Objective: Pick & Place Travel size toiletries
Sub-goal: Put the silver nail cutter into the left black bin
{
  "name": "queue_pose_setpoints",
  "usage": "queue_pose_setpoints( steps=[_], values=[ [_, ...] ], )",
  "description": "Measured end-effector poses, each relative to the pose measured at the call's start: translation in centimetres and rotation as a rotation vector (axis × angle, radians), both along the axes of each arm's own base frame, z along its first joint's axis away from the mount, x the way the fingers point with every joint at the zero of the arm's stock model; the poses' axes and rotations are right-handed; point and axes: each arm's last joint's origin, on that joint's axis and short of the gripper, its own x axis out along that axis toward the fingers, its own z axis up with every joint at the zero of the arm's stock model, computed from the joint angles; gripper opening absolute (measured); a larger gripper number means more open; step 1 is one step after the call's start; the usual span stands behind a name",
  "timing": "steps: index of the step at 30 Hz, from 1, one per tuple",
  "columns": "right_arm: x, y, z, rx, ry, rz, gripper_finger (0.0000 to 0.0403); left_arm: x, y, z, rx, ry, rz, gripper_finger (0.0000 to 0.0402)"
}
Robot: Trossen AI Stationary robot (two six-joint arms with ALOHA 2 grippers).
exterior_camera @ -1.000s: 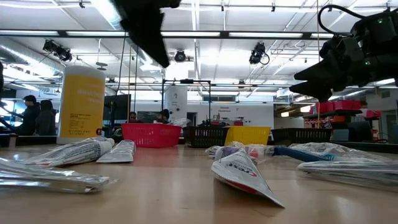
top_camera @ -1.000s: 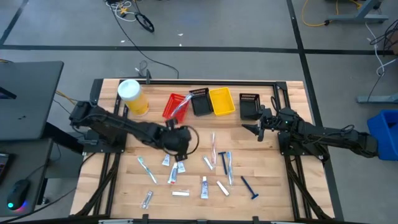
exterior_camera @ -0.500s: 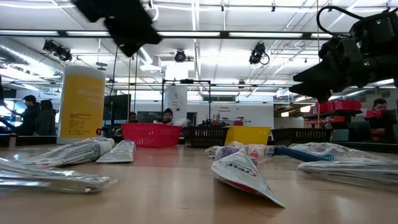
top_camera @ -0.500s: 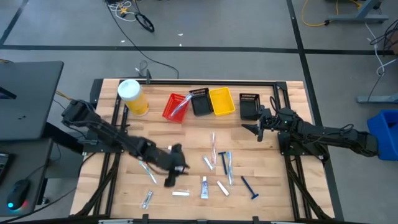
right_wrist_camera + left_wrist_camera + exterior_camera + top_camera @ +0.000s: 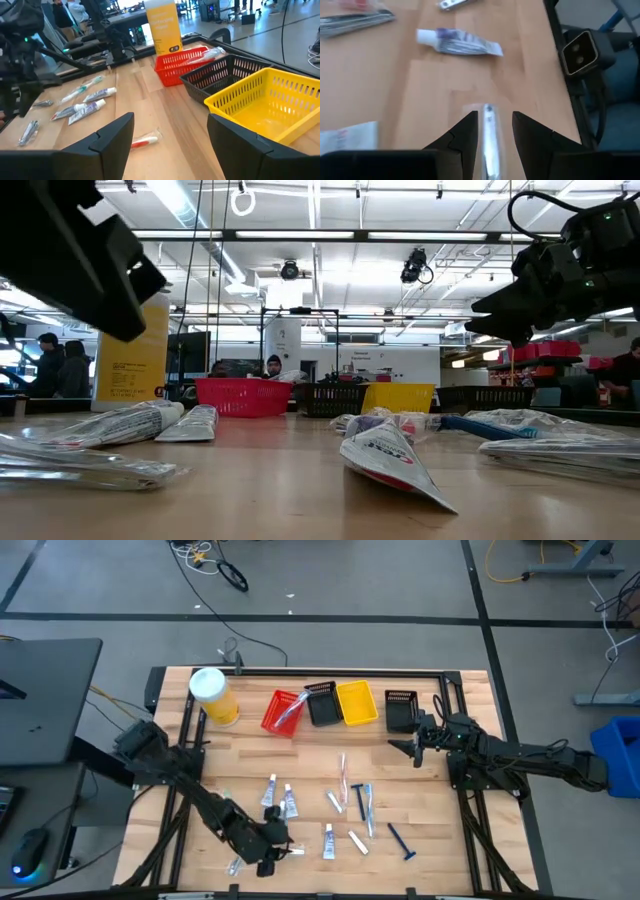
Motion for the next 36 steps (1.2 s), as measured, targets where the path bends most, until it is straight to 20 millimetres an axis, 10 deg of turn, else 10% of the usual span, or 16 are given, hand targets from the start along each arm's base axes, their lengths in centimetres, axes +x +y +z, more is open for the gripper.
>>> queue_pose_setpoints(
  steps=[36],
  values=[
    [0.0, 0.0, 0.0, 0.022, -0.004, -0.004, 0.0250, -0.8, -1.8, -3.2, 0.071, 0.122, 0.064, 0.0128]
  ],
)
